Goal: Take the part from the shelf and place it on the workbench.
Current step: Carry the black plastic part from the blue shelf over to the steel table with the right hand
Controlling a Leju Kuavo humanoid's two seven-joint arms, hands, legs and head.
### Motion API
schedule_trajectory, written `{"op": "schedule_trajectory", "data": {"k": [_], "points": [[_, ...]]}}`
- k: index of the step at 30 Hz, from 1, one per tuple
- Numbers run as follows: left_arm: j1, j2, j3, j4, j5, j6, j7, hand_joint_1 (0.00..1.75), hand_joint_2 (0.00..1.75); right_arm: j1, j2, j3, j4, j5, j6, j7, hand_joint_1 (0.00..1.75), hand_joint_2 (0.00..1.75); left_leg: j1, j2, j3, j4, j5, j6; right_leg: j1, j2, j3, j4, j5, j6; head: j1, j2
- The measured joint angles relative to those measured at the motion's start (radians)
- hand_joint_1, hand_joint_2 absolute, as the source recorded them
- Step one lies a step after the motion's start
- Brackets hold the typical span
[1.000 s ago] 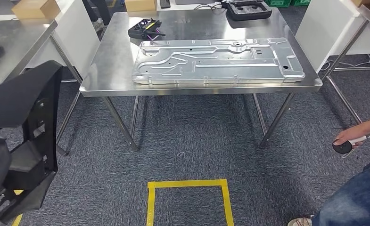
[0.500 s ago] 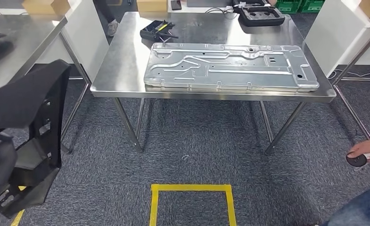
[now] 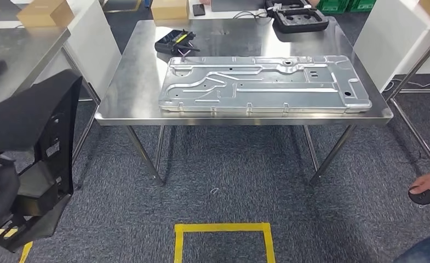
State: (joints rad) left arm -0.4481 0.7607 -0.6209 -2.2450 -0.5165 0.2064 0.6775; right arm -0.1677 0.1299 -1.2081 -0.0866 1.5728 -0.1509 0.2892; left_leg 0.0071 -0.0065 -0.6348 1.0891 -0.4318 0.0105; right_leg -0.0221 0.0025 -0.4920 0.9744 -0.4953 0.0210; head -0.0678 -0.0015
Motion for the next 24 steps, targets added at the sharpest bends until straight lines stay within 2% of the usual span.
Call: {"op": "schedule_trajectory", "data": {"k": [1,2,5,6,7,8,10,11,12,13,15,16,17,18,19,21,22,23,24], "points": [[-0.001,0.0,0.0,0.0,0.0,0.0,0.0,1.75,1.75,0.0,0.001,0.0,0.0,0.0,0.0,0.0,0.0,0.0,-0.004,0.001,0.023,-0.061,0.027,0.007,0.001,0.0,0.009,-0.002,-0.008,0.005,0.0,0.0],[-0.001,0.001,0.0,0.0,0.0,-0.001,0.0,1.75,1.75,-0.001,0.002,0.0,0.0,0.0,0.0,0.0,0.0,0.0,-0.008,0.001,0.038,-0.096,0.036,0.014,0.002,0.0,0.015,-0.005,-0.014,0.01,0.0,0.0],[-0.003,0.002,0.0,0.0,0.001,-0.004,0.0,1.75,1.75,-0.003,0.002,0.0,0.0,0.0,0.001,-0.001,0.0,0.0,-0.01,-0.003,0.059,-0.124,0.029,0.032,0.004,-0.002,0.03,-0.008,-0.016,0.026,0.003,0.0],[-0.004,0.002,0.0,-0.001,0.001,-0.004,0.0,1.75,1.75,-0.003,0.002,0.0,0.0,0.0,0.001,-0.001,0.0,0.0,-0.007,-0.004,0.07,-0.129,0.025,0.038,0.004,-0.002,0.031,0.007,-0.019,0.029,0.005,0.0],[-0.005,0.002,0.0,-0.001,0.001,-0.005,0.0,1.75,1.75,-0.003,0.002,0.0,0.0,0.0,0.001,-0.001,0.0,0.0,-0.005,-0.005,0.081,-0.132,0.022,0.044,0.004,-0.002,0.017,0.04,-0.029,0.031,0.007,0.0],[-0.006,0.002,-0.001,-0.002,0.001,-0.005,-0.001,1.75,1.75,-0.003,0.002,0.0,0.0,0.0,0.001,-0.001,0.0,0.0,-0.004,-0.005,0.091,-0.135,0.018,0.049,0.004,-0.001,-0.013,0.096,-0.048,0.033,0.01,0.0],[-0.006,0.002,-0.002,-0.002,0.002,-0.006,-0.001,1.75,1.75,-0.003,0.003,0.0,0.0,0.0,0.001,-0.002,0.0,0.0,-0.006,-0.005,0.1,-0.135,0.006,0.057,0.004,-0.001,-0.103,0.233,-0.097,0.036,0.014,0.0],[-0.005,0.002,-0.003,-0.002,0.003,-0.006,-0.002,1.75,1.75,-0.002,0.003,0.0,0.0,0.0,0.001,-0.002,0.0,0.0,-0.008,-0.005,0.105,-0.135,0.0,0.059,0.005,-0.001,-0.145,0.282,-0.113,0.037,0.015,0.0],[-0.004,0.002,-0.004,-0.002,0.004,-0.006,-0.002,1.75,1.75,-0.001,0.003,0.0,0.0,0.0,0.001,-0.002,0.0,0.0,-0.01,-0.007,0.113,-0.135,-0.006,0.059,0.005,-0.001,-0.169,0.296,-0.108,0.037,0.016,0.0],[-0.004,0.002,-0.004,-0.002,0.004,-0.006,-0.002,1.75,1.75,0.0,0.003,0.0,0.0,0.0,0.001,-0.002,0.0,0.0,-0.011,-0.008,0.123,-0.135,-0.014,0.059,0.005,-0.001,-0.175,0.273,-0.082,0.037,0.016,0.0],[-0.004,0.002,-0.004,-0.002,0.004,-0.006,-0.002,1.75,1.75,0.003,0.003,0.0,0.0,0.0,0.001,-0.002,0.0,0.0,-0.011,-0.011,0.148,-0.135,-0.034,0.054,0.006,-0.001,-0.141,0.136,0.018,0.03,0.017,0.0],[-0.004,0.002,-0.004,-0.002,0.004,-0.006,-0.002,1.75,1.75,0.005,0.002,0.0,0.0,0.0,0.001,-0.002,0.0,0.0,-0.011,-0.012,0.16,-0.135,-0.042,0.051,0.009,-0.001,-0.124,0.075,0.054,0.026,0.017,0.0],[-0.004,0.002,-0.004,-0.002,0.004,-0.007,-0.002,1.75,1.75,0.005,0.002,0.0,0.0,0.0,0.001,-0.002,0.0,0.0,-0.012,-0.012,0.166,-0.136,-0.05,0.046,0.011,-0.002,-0.111,0.033,0.071,0.022,0.018,0.0],[-0.005,0.002,-0.005,-0.002,0.004,-0.007,-0.002,1.75,1.75,0.005,0.002,0.0,0.0,0.0,0.001,-0.003,0.0,0.0,-0.012,-0.012,0.169,-0.137,-0.055,0.04,0.014,-0.002,-0.107,0.016,0.078,0.016,0.018,0.0],[-0.005,0.002,-0.005,-0.002,0.005,-0.007,-0.002,1.75,1.75,0.004,0.001,0.0,0.0,0.0,0.001,-0.003,0.0,0.0,-0.013,-0.012,0.172,-0.135,-0.057,0.034,0.017,-0.002,-0.108,0.015,0.072,0.01,0.019,0.0],[-0.006,0.002,-0.004,-0.003,0.007,-0.008,-0.002,1.75,1.75,0.002,0.002,0.0,0.0,-0.002,0.002,-0.002,0.0,0.0,-0.012,-0.011,0.172,-0.119,-0.058,0.024,0.015,-0.002,-0.097,0.01,0.076,-0.003,0.022,0.0],[-0.006,0.003,-0.003,-0.003,0.007,-0.008,-0.002,1.75,1.75,0.002,0.002,0.0,0.0,-0.005,0.002,-0.002,0.0,0.0,-0.011,-0.009,0.163,-0.095,-0.058,0.021,0.013,-0.003,-0.089,0.008,0.073,-0.009,0.022,0.0],[-0.008,0.004,-0.003,-0.004,0.009,-0.008,-0.002,1.75,1.75,0.001,0.002,-0.001,0.0,-0.009,0.003,-0.002,0.0,0.0,-0.009,-0.007,0.14,-0.052,-0.066,0.015,0.01,-0.003,-0.081,0.005,0.07,-0.014,0.022,0.0],[-0.008,0.004,-0.003,-0.004,0.01,-0.008,-0.003,1.75,1.75,0.001,0.001,-0.002,0.0,-0.014,0.005,-0.002,0.0,0.0,-0.006,-0.005,0.104,0.007,-0.08,0.009,0.01,-0.003,-0.075,0.004,0.065,-0.017,0.021,0.0]]}}
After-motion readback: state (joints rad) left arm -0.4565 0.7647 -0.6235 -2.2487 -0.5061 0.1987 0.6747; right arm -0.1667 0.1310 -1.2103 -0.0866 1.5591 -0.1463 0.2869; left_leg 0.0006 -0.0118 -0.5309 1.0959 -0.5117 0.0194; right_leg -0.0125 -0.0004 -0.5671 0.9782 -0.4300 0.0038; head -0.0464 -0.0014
